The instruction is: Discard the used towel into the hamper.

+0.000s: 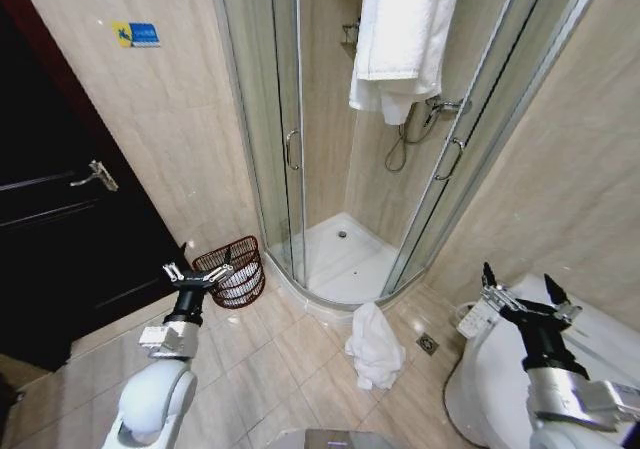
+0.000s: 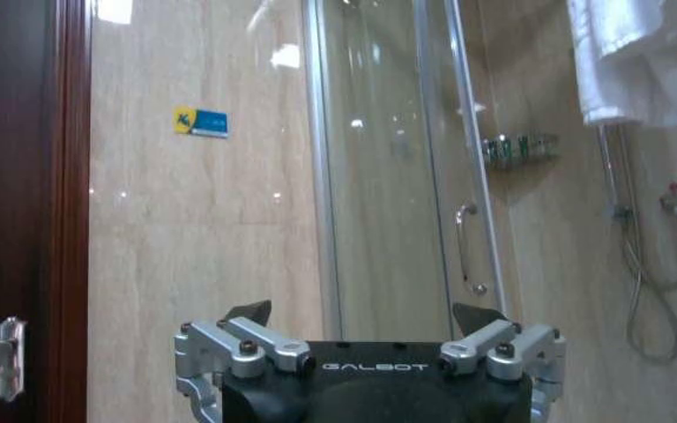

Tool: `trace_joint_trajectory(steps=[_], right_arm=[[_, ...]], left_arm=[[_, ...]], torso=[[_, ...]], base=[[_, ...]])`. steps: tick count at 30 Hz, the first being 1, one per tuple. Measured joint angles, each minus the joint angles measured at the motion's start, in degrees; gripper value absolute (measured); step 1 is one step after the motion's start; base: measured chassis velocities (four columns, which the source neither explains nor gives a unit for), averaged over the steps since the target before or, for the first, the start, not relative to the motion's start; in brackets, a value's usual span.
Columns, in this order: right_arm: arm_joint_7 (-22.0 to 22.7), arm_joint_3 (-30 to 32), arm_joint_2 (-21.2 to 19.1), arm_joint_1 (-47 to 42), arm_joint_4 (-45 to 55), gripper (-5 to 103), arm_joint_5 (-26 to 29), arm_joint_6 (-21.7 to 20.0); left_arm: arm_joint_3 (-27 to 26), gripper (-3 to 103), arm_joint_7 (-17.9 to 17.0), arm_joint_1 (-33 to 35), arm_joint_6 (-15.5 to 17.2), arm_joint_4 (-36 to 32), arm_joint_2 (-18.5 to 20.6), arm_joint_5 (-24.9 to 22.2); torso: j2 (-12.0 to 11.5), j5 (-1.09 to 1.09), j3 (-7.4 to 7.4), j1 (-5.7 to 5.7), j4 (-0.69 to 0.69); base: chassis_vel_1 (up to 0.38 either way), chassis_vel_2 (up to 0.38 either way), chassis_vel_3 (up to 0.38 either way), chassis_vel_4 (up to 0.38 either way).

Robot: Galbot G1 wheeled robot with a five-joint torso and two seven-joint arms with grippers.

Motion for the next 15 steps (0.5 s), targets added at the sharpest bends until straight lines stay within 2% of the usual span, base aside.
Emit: trace_joint_trajectory(steps=[8, 15], right_arm=[[-0.64, -0.39, -0.23, 0.53, -0.34, 100, 0.07, -0.11], [-0.65, -0.30, -0.41, 0.58, -0.69, 100, 0.27, -0.11]], left_arm=[[0.10, 100, 0.07, 0.43, -0.90, -0.59, -0.11, -0.06], [0.86, 100, 0.12, 0.28, -0.82, -0.84, -0.10, 0.39]], torso=[[0.10, 0.00, 0.01, 0.05, 0.00], [-0.14, 0.01, -0.11, -0.05, 0.00]], base=[[0.000, 0.000, 0.000, 0.000], [-0.104, 0.089, 0.078, -0.093]])
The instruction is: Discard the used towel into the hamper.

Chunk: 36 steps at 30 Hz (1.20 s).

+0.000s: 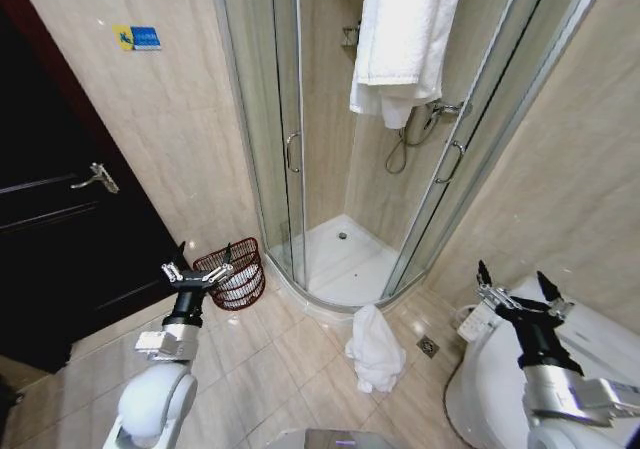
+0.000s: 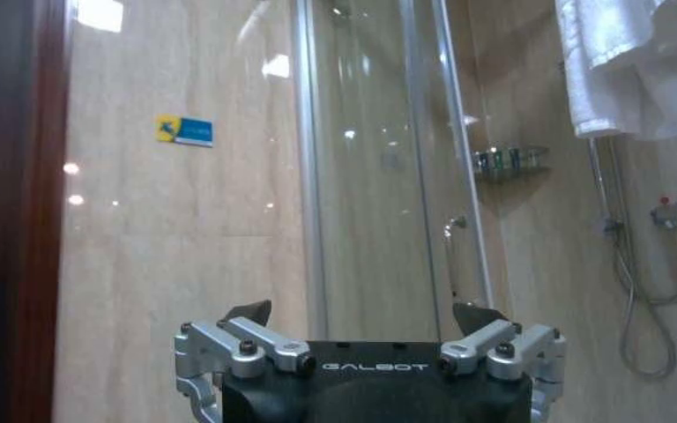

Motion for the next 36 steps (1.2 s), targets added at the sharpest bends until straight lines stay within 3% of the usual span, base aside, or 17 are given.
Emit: trace_joint_trajectory(steps=[9, 19, 22, 26, 28, 30, 36], right_arm=[[-0.23, -0.08, -0.64, 0.74, -0.49, 100, -0.26, -0.23], [-0.09, -0.29, -3.87, 2.57, -1.07, 100, 0.71, -1.81], [0.73, -0.36, -7.18, 3.72, -1.10, 100, 2.97, -3.58], [3.92, -0.67, -16.22, 9.03, -1.97, 100, 8.01, -4.43], [4.48, -0.85, -17.68, 10.05, -2.04, 100, 8.93, -4.45], [6.51, -1.79, -22.57, 14.58, -2.40, 100, 12.14, -4.57], [8.33, -1.60, -28.56, 19.22, -3.46, 100, 16.14, -1.99]], left_arm=[[1.19, 100, -0.10, -0.36, 2.45, -0.22, -0.01, 0.87], [1.17, 100, -0.16, 0.53, 2.75, 0.43, -0.87, 1.57], [1.04, 100, -1.31, 1.04, 1.80, 1.19, -1.12, 2.04], [-0.06, 100, -2.85, 1.97, -0.50, 3.00, -1.93, 2.84], [-0.29, 100, -3.03, 2.22, -0.69, 3.22, -2.24, 2.92], [-0.84, 100, -3.67, 3.04, -1.42, 3.68, -3.08, 3.50], [0.09, 100, -4.62, 3.22, -1.50, 4.56, -2.43, 4.56]], torso=[[-0.28, 0.00, -0.11, -0.05, 0.01], [-0.38, 0.00, -0.24, -0.23, -0.01], [-0.43, 0.00, -0.24, -0.23, -0.01], [-0.50, 0.01, -0.26, -0.22, 0.01], [-0.51, 0.00, -0.26, -0.22, 0.02], [-0.54, 0.00, -0.28, -0.23, 0.01], [-0.56, 0.02, -0.29, -0.25, 0.02]], base=[[-0.146, 0.126, 0.128, -0.117], [0.026, 0.021, 0.008, 0.016], [0.050, 0.014, 0.017, 0.053], [0.011, 0.004, 0.012, 0.015], [0.000, 0.000, 0.000, 0.000], [0.000, 0.000, 0.000, 0.000], [0.000, 0.000, 0.000, 0.000]])
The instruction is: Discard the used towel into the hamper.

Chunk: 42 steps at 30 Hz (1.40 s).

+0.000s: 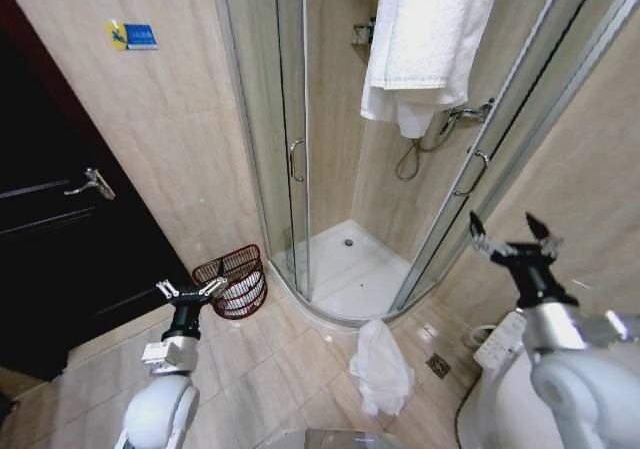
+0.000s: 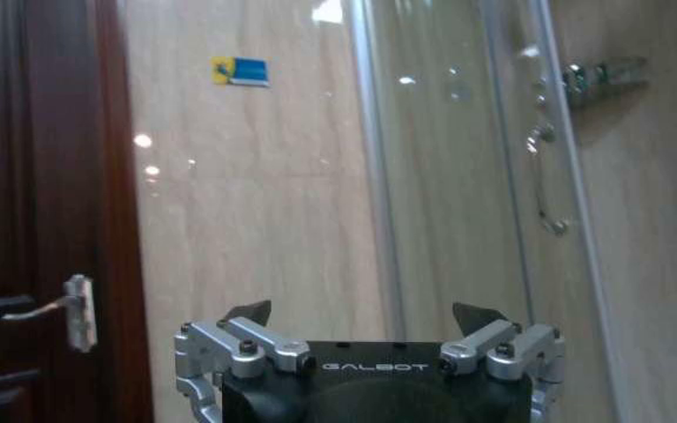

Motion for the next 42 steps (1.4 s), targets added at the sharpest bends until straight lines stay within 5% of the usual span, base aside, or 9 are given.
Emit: trace_joint_trajectory(steps=[4, 10, 23, 33, 35, 42], right_arm=[[2.59, -0.09, -6.66, 6.71, -1.93, 100, 3.07, 2.26], [2.47, -6.30, -18.32, 25.57, -7.45, 100, 11.56, -2.78], [1.90, -23.18, -28.30, 55.24, -16.33, 100, 20.66, -6.45], [3.30, -43.70, -25.89, 84.45, -26.07, 100, 21.23, -8.05], [4.20, -50.18, -22.38, 95.00, -31.02, 100, 20.82, -8.66], [7.26, -58.23, -10.54, 111.39, -41.60, 100, 16.27, -12.81]], left_arm=[[1.95, 100, -0.52, -0.49, 0.89, 0.99, 1.21, 0.80], [0.69, 100, -1.65, 0.69, 1.33, 1.05, 0.16, 1.47], [0.48, 100, -2.13, 0.76, 1.70, 0.98, -0.27, 2.84], [-0.36, 100, -2.24, 1.36, 1.38, -0.26, -0.40, 2.78], [-0.93, 100, -2.28, 1.58, 1.17, -0.61, -0.47, 2.61], [-1.60, 100, -2.31, 1.61, 1.13, -1.46, -0.27, 2.27]], torso=[[-0.02, 0.00, -0.02, -0.02, -0.05], [-0.05, -0.03, -0.02, -0.02, 0.00], [-0.07, -0.02, -0.05, -0.05, -0.03], [-0.10, -0.01, -0.05, -0.04, -0.01], [-0.10, -0.05, -0.05, -0.04, -0.02], [-0.11, -0.08, -0.05, -0.04, 0.01]], base=[[0.000, 0.000, 0.000, 0.000], [0.000, 0.000, 0.000, 0.000], [0.000, 0.000, 0.000, 0.000], [0.000, 0.000, 0.000, 0.000], [0.000, 0.000, 0.000, 0.000], [0.000, 0.000, 0.000, 0.000]])
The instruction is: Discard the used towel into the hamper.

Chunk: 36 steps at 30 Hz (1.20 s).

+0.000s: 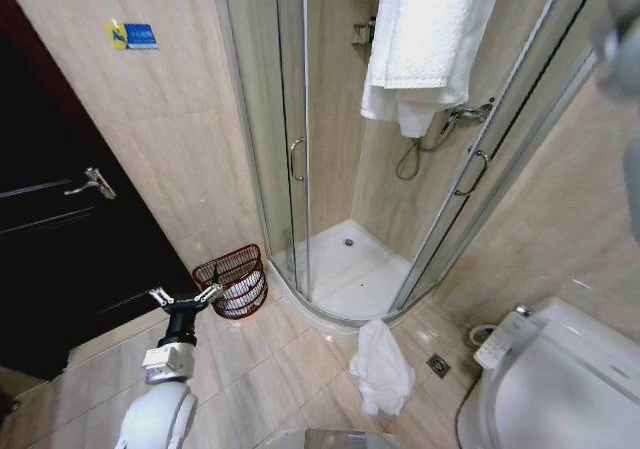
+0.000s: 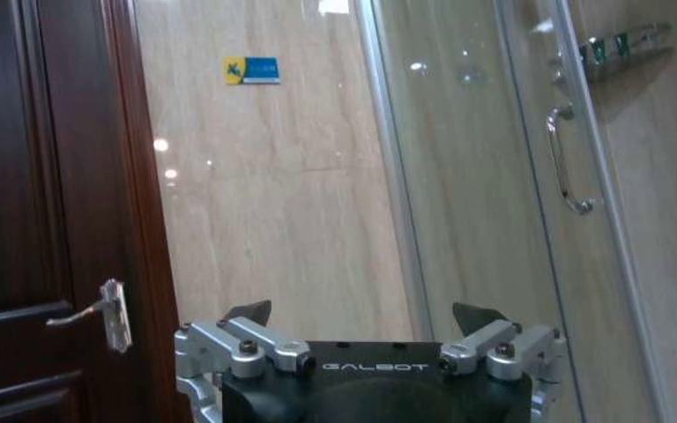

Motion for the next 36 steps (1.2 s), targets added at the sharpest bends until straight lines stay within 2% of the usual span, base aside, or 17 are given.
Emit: trace_joint_trajectory(steps=[2, 3, 5, 8, 11, 15, 22, 23, 25, 27, 30, 33, 34, 36], right_arm=[[2.73, -1.68, 3.21, 4.55, -3.00, 100, 0.14, -2.14], [2.73, -1.68, 3.21, 4.55, -3.00, 100, 0.14, -2.14], [6.86, -2.72, 6.45, 8.70, -7.20, 100, 1.48, -3.85], [8.21, -3.52, 7.82, 11.13, -10.90, 100, 1.14, -4.37], [8.99, -4.21, 8.01, 12.15, -12.82, 100, 1.56, -4.66], [10.54, -5.21, 7.33, 12.39, -12.98, 100, 6.49, -5.44], [10.71, -6.10, 6.42, 11.22, -10.39, 100, 8.43, -5.53], [10.80, -6.21, 6.24, 10.96, -9.96, 103, 8.49, -5.53], [10.89, -6.28, 5.99, 10.73, -9.65, 99, 8.51, -5.47], [10.97, -6.38, 5.44, 10.32, -9.18, 89, 8.50, -5.22], [11.31, -6.39, 4.82, 9.77, -8.40, 83, 8.49, -5.01], [11.64, -6.29, 3.41, 8.09, -6.43, 67, 8.78, -5.07], [11.64, -6.29, 3.41, 8.09, -6.43, 67, 8.78, -5.07], [11.64, -6.27, 2.26, 6.36, -4.97, 57, 8.91, -5.08]], left_arm=[[-0.24, 100, -0.01, -0.08, 0.03, -0.47, -0.10, -0.19], [-0.24, 100, -0.01, -0.08, 0.03, -0.47, -0.10, -0.19], [-0.35, 100, -0.01, -0.06, 0.00, -0.93, -0.45, -0.17], [-0.38, 100, -0.01, 0.17, -0.27, -1.27, -0.93, -0.08], [-0.50, 100, 0.01, 0.30, -0.61, -1.43, -1.35, 0.01], [-0.61, 100, 0.13, 0.60, -1.06, -1.89, -2.11, 0.25], [-0.05, 100, 0.24, 0.82, -1.44, -2.21, -3.07, 1.37], [0.09, 100, 0.24, 0.84, -1.46, -2.41, -3.24, 1.51], [0.18, 100, 0.24, 0.86, -1.46, -2.59, -3.36, 1.63], [0.23, 100, 0.25, 0.91, -1.48, -2.84, -3.49, 1.76], [0.22, 100, 0.24, 1.05, -1.56, -3.03, -3.68, 1.88], [0.22, 100, 0.24, 1.44, -2.10, -3.15, -4.06, 2.22], [0.22, 100, 0.24, 1.44, -2.10, -3.15, -4.06, 2.22], [0.34, 100, 0.20, 1.63, -2.57, -3.15, -4.27, 2.52]], torso=[[0.00, -0.01, -0.01, 0.00, 0.00], [0.00, -0.01, -0.01, 0.00, 0.00], [0.00, 0.05, -0.01, -0.01, -0.02], [0.01, 0.03, -0.02, -0.02, -0.02], [0.00, 0.06, -0.01, -0.02, -0.03], [0.00, 0.06, -0.01, -0.02, -0.04], [0.00, 0.05, -0.01, -0.02, -0.03], [0.00, 0.05, -0.01, -0.02, -0.02], [0.00, 0.05, -0.01, -0.02, -0.02], [0.00, 0.06, -0.01, -0.02, -0.03], [0.00, 0.06, -0.01, -0.02, -0.04], [0.00, 0.05, -0.02, -0.02, -0.03], [0.00, 0.05, -0.02, -0.02, -0.03], [0.00, 0.06, -0.02, -0.02, -0.03]], base=[[0.000, 0.000, 0.000, 0.000], [0.000, 0.000, 0.000, 0.000], [0.000, 0.000, 0.000, 0.000], [0.000, 0.000, 0.000, 0.000], [0.000, 0.000, 0.000, 0.000], [0.000, 0.000, 0.000, 0.000], [0.000, 0.000, 0.000, 0.000], [0.000, 0.000, 0.000, 0.000], [0.000, 0.000, 0.000, 0.000], [0.000, 0.000, 0.000, 0.000], [0.000, 0.000, 0.000, 0.000], [0.000, 0.000, 0.000, 0.000], [0.000, 0.000, 0.000, 0.000], [0.000, 0.000, 0.000, 0.000]])
